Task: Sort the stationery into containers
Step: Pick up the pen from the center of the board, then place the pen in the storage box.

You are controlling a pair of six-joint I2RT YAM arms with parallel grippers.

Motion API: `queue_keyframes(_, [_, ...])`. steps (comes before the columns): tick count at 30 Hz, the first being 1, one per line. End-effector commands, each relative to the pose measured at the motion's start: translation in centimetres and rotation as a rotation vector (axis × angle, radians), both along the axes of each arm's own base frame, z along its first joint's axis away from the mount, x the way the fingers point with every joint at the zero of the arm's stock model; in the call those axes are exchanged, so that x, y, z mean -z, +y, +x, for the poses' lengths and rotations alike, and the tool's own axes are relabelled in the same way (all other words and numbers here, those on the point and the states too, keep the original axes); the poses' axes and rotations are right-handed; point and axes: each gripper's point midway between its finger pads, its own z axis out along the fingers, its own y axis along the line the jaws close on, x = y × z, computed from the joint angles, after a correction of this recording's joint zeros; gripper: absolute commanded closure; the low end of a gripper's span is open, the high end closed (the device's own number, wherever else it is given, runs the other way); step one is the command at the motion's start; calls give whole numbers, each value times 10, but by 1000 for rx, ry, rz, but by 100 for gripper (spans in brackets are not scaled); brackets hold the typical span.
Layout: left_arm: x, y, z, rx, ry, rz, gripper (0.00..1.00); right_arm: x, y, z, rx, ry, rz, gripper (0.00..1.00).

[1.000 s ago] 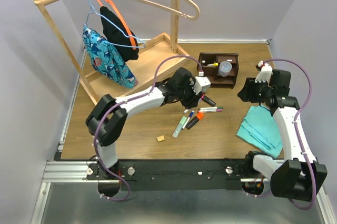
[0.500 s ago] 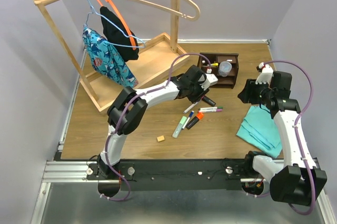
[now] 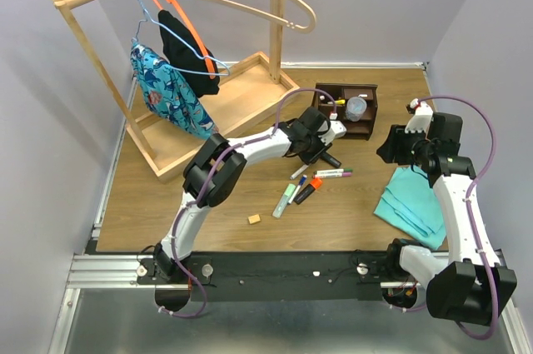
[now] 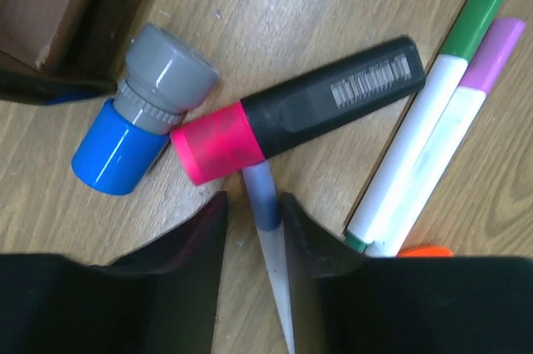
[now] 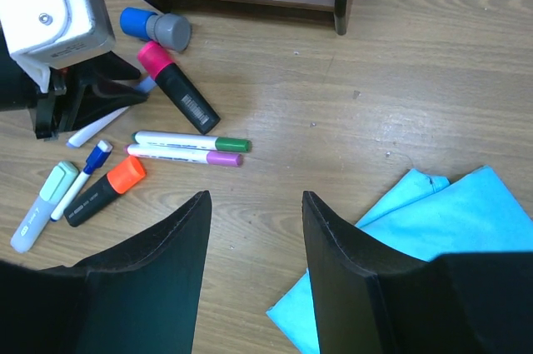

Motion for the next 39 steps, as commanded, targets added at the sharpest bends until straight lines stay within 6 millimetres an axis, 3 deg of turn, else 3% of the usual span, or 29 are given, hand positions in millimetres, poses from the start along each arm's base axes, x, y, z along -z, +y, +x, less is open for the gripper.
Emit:
queue_keyframes(1, [20,-2,-5,2,39,29,70,5,-3,-3,10,23,0,44])
queue_keyframes(6, [25,10,-29,27,147,68,100,2,-4,-1,13,15,-4,44])
queue_keyframes(9, [11,19,-44,51,187,43,100,0,-5,1,14,7,-5,44])
queue_keyframes(12, [-31,16,-58,122,228,-56,100,-1,-5,2,14,6,-4,44])
queue_keyframes(13, [-64,10,-60,163,212,-128,100,-3,-5,3,14,3,-4,44])
queue_keyframes(16, [-137,-3,-64,303,127,-341,100,-2,-6,5,14,5,-9,44])
queue_keyframes(18, [-186,-19,-53,396,-34,-517,100,-2,-6,6,14,5,-6,44])
queue_keyframes(19, [-198,-16,-49,402,-76,-576,100,-1,-6,7,14,6,-1,44])
queue_keyframes(20, [-236,-27,-35,452,-235,-707,100,-1,-5,7,13,6,2,44])
queue_keyframes(22, [-248,-29,-17,441,-331,-808,100,-1,-3,8,5,9,12,44])
queue_keyframes(23, [-272,-34,-6,445,-432,-888,100,-1,-3,8,3,9,12,44])
queue_keyframes(28, [-294,-59,54,361,-606,-925,100,1,-4,8,8,12,10,44])
queue_keyframes(31, [-300,-76,72,367,-663,-915,100,5,-5,5,9,23,10,44])
queue_keyframes(39, [-269,-85,115,293,-695,-857,100,10,-9,3,24,40,5,44])
